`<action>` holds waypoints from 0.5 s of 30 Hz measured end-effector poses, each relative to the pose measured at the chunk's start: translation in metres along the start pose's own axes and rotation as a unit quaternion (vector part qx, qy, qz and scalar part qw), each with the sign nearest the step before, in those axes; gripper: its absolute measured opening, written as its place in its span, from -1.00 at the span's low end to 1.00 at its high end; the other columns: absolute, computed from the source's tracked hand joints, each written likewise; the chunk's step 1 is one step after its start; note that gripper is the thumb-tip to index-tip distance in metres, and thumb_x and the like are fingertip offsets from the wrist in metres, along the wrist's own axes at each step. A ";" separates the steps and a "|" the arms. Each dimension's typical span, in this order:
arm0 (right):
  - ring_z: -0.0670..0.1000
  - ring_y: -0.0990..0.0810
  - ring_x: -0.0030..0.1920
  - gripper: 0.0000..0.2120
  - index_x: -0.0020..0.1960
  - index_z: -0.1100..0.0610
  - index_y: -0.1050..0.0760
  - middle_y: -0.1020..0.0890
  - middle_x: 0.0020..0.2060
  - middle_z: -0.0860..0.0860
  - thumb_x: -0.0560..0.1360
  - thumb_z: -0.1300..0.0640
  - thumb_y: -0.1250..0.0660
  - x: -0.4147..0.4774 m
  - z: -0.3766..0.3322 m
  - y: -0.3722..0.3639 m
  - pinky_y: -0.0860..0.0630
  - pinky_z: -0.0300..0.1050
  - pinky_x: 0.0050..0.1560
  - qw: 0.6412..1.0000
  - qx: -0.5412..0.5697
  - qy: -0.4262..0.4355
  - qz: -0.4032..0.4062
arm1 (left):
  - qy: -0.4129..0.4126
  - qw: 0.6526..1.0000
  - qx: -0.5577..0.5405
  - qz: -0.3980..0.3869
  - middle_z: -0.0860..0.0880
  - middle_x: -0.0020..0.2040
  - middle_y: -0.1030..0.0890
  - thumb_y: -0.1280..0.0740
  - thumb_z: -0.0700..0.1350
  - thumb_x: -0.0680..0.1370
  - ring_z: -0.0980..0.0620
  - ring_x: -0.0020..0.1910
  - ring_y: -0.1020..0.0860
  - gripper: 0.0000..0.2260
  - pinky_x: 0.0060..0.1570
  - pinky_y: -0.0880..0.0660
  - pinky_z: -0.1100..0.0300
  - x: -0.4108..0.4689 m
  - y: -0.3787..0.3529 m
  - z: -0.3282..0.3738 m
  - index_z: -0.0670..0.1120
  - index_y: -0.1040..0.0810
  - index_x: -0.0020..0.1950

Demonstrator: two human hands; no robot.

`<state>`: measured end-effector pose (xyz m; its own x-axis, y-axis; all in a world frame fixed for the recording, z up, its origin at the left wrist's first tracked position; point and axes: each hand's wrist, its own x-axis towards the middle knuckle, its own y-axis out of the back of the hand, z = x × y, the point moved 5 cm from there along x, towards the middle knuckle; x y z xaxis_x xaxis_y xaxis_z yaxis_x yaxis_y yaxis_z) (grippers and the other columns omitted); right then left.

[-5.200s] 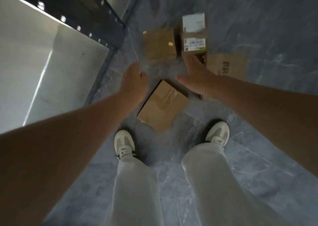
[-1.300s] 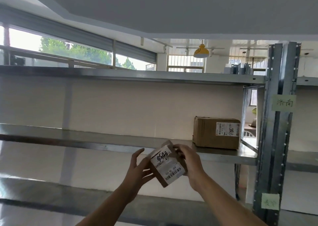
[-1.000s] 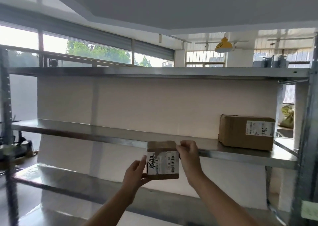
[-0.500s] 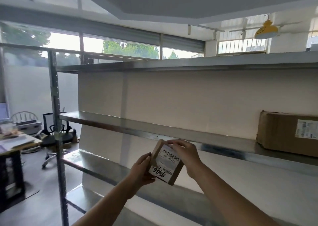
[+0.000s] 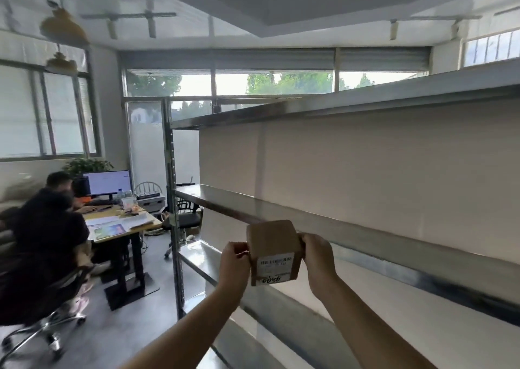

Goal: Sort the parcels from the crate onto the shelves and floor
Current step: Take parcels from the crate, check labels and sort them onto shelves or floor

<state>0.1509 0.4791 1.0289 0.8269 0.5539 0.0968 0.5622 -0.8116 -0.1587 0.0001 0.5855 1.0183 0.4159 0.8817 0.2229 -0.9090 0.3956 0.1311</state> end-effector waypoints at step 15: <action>0.06 -0.66 -0.06 -0.57 0.37 0.17 -0.48 -0.67 0.04 0.18 0.54 0.36 -0.15 0.005 0.065 -0.081 -0.62 -0.15 -0.17 0.976 0.008 -0.090 -0.197 | 0.011 0.998 -0.057 0.030 -0.21 -0.04 -0.66 -0.18 -0.12 0.65 -0.07 -0.07 -0.62 -0.78 -0.03 -0.58 0.06 0.019 0.080 -0.044 -0.06 -0.63 0.10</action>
<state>0.1087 0.5601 0.9787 0.5310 0.8471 -0.0204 0.8349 -0.5271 -0.1587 -0.0653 0.6452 0.9910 0.3612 0.9095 0.2059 -0.9299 0.3679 0.0064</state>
